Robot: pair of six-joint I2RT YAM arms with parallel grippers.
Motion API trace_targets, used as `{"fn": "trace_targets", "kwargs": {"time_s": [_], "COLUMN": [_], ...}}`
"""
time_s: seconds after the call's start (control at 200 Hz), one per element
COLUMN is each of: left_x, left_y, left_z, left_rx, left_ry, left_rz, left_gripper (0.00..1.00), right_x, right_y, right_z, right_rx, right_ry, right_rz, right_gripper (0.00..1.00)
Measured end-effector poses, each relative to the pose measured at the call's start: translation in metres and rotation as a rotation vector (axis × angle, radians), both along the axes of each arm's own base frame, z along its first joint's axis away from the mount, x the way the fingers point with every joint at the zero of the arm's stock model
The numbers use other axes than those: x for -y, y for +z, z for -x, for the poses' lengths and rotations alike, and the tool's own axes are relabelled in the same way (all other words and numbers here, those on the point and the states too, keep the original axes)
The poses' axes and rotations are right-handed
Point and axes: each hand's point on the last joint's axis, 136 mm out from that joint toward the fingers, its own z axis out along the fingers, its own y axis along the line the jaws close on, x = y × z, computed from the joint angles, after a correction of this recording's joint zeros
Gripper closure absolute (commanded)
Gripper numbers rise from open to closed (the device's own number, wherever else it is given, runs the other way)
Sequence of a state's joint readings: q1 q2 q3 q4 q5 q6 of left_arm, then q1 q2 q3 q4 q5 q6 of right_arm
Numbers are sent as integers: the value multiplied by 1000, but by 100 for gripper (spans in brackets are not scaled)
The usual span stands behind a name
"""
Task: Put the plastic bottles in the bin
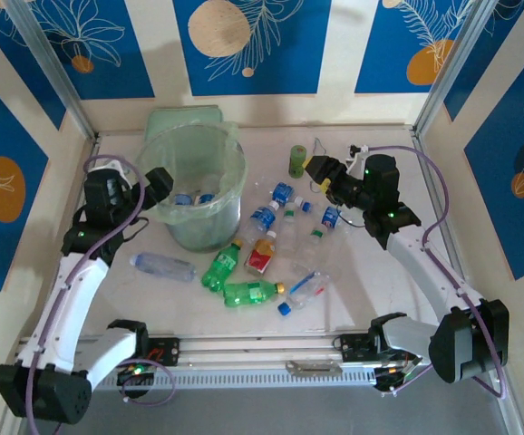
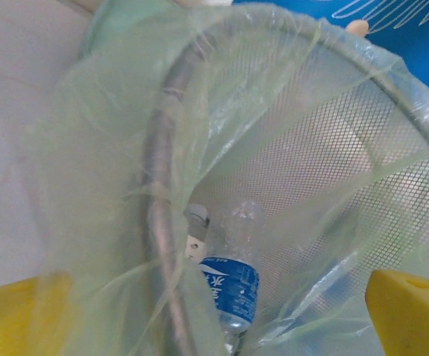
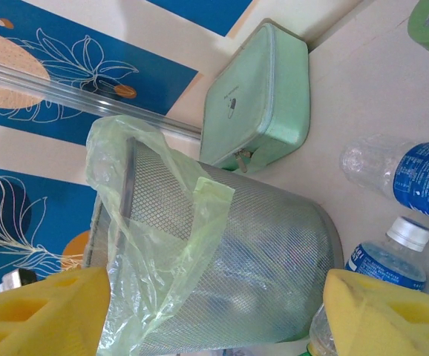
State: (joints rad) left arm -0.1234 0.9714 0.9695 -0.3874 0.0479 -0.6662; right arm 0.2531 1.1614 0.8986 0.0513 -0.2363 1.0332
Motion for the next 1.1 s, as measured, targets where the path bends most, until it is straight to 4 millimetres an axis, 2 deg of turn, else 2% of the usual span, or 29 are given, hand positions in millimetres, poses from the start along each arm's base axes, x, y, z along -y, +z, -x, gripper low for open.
{"fn": "trace_targets", "kwargs": {"time_s": [0.25,0.43,0.605,0.775,0.98,1.1], "left_x": [13,20,16,-6,-55,-82], "left_y": [9,4,4,9,10,-5], "left_z": [-33,-61,-69,-51,-3,25], "left_rx": [75,90,89,75,5,-54], "left_ry": [-26,-43,-33,55,256,373], "left_rz": [81,95,47,-33,-125,-113], "left_gripper": [0,0,0,0,0,0], "right_x": [1,0,2,5,6,8], "right_y": [-1,-2,-7,-5,-2,-6], "right_z": [2,3,6,11,13,13], "right_rx": [-8,-11,-20,-14,1,-3], "right_ry": [-1,1,-3,-15,-17,-22], "right_rz": [3,3,7,14,21,26], "right_gripper": [23,23,23,23,23,23]}}
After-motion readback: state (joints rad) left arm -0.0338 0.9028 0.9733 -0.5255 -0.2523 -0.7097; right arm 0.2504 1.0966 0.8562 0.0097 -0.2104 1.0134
